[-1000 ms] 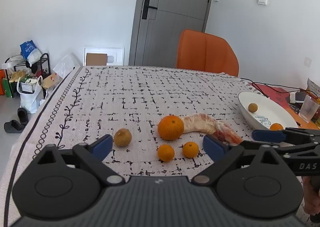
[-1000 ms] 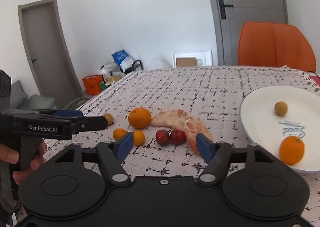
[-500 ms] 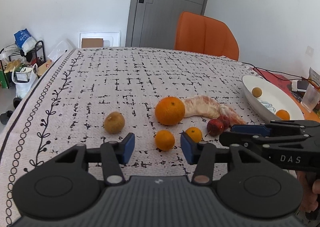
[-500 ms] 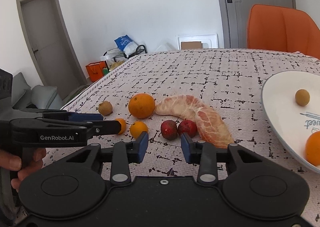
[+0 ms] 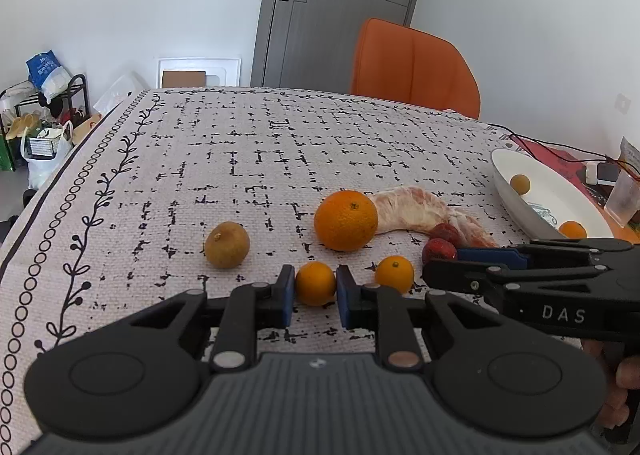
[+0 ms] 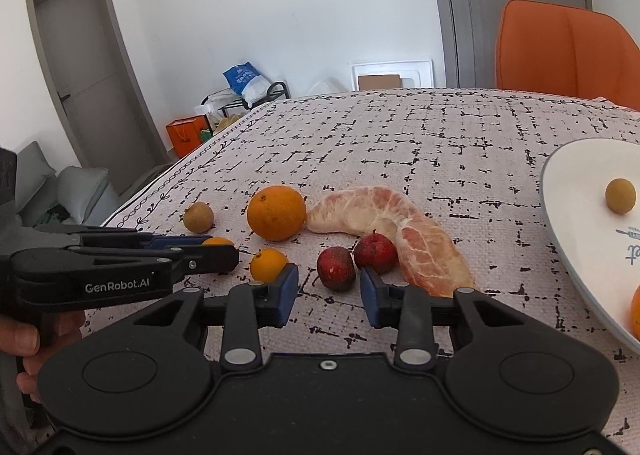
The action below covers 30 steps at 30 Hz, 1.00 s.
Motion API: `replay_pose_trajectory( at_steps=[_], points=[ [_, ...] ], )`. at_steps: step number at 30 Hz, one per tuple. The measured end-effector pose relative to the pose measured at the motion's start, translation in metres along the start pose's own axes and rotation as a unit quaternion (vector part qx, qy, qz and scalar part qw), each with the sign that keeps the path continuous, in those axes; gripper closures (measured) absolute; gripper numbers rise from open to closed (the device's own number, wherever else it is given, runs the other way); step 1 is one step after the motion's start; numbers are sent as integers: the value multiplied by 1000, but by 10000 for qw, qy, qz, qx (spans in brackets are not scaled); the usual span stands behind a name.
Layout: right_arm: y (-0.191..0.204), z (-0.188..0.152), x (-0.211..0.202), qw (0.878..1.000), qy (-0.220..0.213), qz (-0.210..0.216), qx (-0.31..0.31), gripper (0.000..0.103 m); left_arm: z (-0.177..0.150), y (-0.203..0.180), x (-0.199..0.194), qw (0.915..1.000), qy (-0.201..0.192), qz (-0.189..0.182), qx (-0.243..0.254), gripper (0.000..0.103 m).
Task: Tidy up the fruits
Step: 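Grasp a small mandarin with the left tool while the right tool grasps a red plum, then carry the mandarin and red plum in both tools over the white plate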
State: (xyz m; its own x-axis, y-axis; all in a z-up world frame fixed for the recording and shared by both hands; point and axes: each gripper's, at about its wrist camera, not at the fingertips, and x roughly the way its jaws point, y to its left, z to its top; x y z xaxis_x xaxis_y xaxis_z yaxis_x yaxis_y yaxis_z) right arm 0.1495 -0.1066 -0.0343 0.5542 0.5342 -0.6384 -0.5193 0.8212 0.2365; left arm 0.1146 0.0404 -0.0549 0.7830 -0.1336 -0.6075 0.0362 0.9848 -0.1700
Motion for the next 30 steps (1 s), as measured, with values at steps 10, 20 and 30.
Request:
replay_pose_trajectory(
  at_steps=[10, 20, 30],
  points=[
    [-1, -2, -9, 10000, -80, -46, 14, 86, 0, -4, -12, 9999, -87, -47, 38, 83],
    [-7, -5, -35, 9995, -311, -69, 83, 87, 10, -24, -19, 9995, -196, -145, 202, 83],
    [-20, -4, -65, 9977, -637, -182, 154, 87, 21, -52, -23, 9979, -338, -320, 446, 83]
  ],
)
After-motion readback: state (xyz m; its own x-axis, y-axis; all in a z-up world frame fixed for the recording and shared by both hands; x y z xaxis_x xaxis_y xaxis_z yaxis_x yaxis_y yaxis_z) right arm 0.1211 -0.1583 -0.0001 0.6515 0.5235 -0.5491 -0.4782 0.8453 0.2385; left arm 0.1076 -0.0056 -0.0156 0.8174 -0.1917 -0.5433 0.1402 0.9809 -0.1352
